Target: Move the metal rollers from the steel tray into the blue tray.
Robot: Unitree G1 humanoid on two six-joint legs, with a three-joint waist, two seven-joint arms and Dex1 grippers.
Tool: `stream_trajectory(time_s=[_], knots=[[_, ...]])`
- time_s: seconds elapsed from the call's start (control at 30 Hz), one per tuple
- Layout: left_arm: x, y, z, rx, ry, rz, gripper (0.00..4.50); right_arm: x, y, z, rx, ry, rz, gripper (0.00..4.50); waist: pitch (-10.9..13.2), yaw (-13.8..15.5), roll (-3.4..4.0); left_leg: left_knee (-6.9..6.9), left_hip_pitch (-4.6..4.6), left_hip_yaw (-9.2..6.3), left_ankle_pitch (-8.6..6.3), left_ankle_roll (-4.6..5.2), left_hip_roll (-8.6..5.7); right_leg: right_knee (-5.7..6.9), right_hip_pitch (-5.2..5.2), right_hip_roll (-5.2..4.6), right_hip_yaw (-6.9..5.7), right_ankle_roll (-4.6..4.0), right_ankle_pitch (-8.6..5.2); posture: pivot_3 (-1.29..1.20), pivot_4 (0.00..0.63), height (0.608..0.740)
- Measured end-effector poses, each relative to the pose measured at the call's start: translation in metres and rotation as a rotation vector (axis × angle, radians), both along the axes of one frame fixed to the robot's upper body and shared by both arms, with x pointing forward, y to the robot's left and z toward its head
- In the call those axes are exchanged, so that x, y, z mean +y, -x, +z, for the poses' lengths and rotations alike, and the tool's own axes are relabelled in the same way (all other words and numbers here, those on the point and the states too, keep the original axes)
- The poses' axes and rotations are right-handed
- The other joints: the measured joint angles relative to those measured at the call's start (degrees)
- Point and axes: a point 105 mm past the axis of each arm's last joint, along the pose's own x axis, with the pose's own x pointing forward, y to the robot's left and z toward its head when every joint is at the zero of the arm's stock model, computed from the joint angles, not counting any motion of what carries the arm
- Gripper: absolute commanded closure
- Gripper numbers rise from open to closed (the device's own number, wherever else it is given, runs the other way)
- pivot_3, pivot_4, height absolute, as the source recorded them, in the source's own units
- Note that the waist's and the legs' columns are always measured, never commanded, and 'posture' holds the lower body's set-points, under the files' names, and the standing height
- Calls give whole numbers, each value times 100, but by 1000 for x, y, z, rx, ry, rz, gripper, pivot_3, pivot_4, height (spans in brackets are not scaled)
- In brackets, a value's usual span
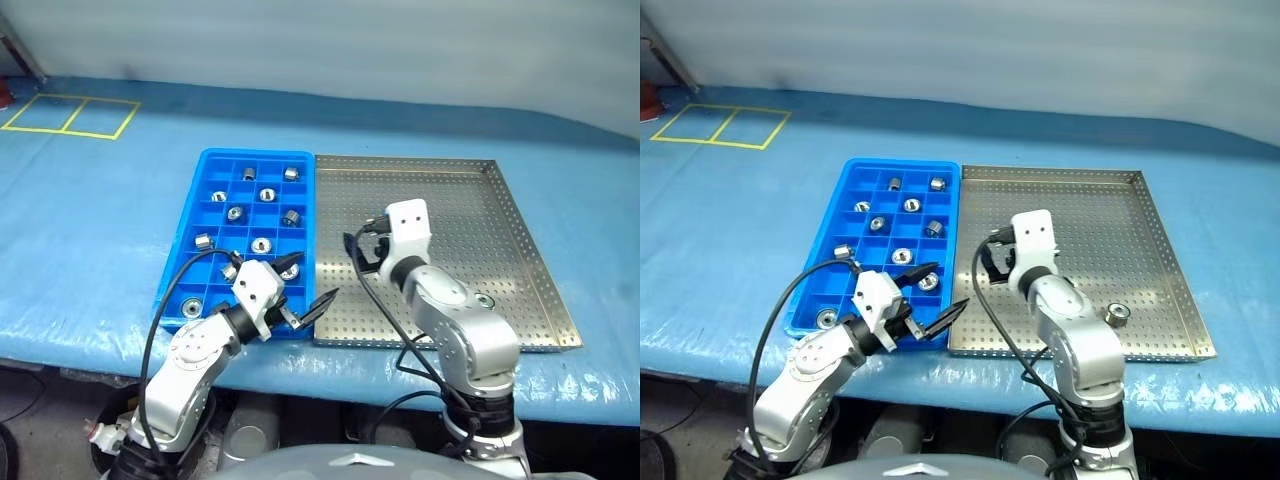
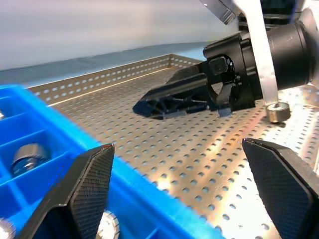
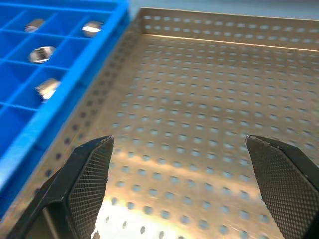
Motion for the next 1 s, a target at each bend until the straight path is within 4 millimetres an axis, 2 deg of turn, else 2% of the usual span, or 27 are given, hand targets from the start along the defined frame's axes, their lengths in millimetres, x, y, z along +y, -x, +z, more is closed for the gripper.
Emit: stream_trajectory(time_s=[0.17, 0.3, 0.53, 0.8, 0.93, 1.0], knots=[[-22, 1, 0, 3, 10, -99, 0, -41, 7, -10, 28, 51, -241, 17, 0, -302, 0, 6, 25, 3, 0, 1, -3, 13, 10, 2, 18, 4, 1, -7, 150, 740], [-30, 4, -2, 11, 10, -143, 0, -59, 16, -21, 69, 42, -357, 17, 0, -467, 0, 10, 29, 3, 1, 1, 0, 36, 5, 7, 24, 0, -2, -18, 150, 740], [-38, 6, -5, 26, 12, -187, 0, -73, 29, -37, 131, 22, -434, 17, -1, -556, 0, 24, 31, 5, 1, 2, 10, 44, 6, 7, 32, 2, 0, 0, 150, 740], [-34, 9, -11, 52, 2, -177, 0, -87, 44, -55, 201, -5, -507, 17, -1, -540, 0, 25, 31, 7, 1, 2, 30, 44, 6, 8, 33, 3, 0, 25, 150, 740], [-34, 9, -12, 54, 2, -174, 0, -87, 46, -59, 211, -15, -502, 17, -7, -535, -6, 25, 37, 8, 1, 2, 33, 44, 10, 9, 33, 3, 0, 31, 150, 740], [-33, 9, -12, 56, 1, -171, 0, -87, 45, -59, 206, -19, -502, 414, -9, -533, -10, 26, 39, 8, 1, 2, 33, 44, 12, 8, 33, 3, 0, 37, 150, 740]])
